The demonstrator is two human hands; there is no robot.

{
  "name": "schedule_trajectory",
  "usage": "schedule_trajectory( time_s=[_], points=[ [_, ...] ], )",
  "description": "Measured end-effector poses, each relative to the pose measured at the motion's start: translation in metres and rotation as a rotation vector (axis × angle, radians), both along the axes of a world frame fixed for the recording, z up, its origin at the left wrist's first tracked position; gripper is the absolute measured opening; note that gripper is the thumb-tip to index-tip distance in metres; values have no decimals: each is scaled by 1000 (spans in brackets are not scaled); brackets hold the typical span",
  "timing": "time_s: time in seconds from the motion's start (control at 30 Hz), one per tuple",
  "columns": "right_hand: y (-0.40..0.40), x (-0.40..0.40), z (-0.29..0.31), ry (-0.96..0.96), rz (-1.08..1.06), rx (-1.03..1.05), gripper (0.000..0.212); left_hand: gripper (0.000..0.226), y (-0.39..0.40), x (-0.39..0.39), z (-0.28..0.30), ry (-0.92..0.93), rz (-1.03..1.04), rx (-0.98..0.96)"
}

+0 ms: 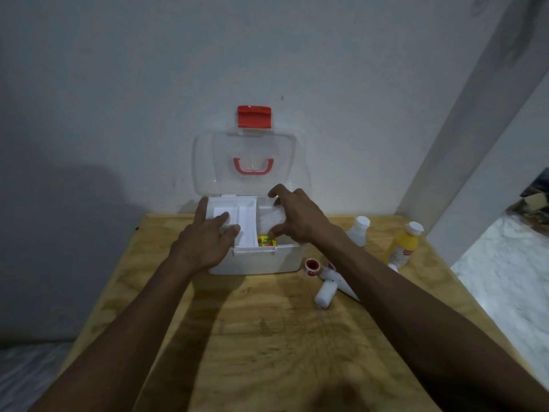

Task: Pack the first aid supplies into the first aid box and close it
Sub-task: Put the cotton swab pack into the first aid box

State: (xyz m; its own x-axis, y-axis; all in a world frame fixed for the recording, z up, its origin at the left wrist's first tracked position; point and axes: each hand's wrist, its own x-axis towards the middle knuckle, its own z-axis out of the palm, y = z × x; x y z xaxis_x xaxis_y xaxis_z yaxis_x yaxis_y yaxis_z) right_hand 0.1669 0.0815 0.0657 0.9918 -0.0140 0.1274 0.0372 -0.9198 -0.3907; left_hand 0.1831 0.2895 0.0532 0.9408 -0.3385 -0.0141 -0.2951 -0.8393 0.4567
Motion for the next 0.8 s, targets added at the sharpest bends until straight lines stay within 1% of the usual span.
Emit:
schedule_trajectory(
  time_s=[0.17, 0.37, 0.57, 0.7, 0.8],
  points=[
    [4, 2, 1, 51, 16, -16, 83, 57, 0, 0, -1, -7, 0, 8],
    [4, 7, 5, 119, 35, 31, 75, 58, 0, 1, 0, 3, 4, 8],
    [3, 12, 10, 108, -34, 162, 46, 59, 0, 1, 0, 5, 6, 5],
    [13, 11, 1, 147, -97, 325, 44, 58, -1, 0, 1, 8, 4, 7],
    [19, 11, -7, 165, -143, 426, 37, 58, -2, -1, 2, 3, 7, 11]
  ],
)
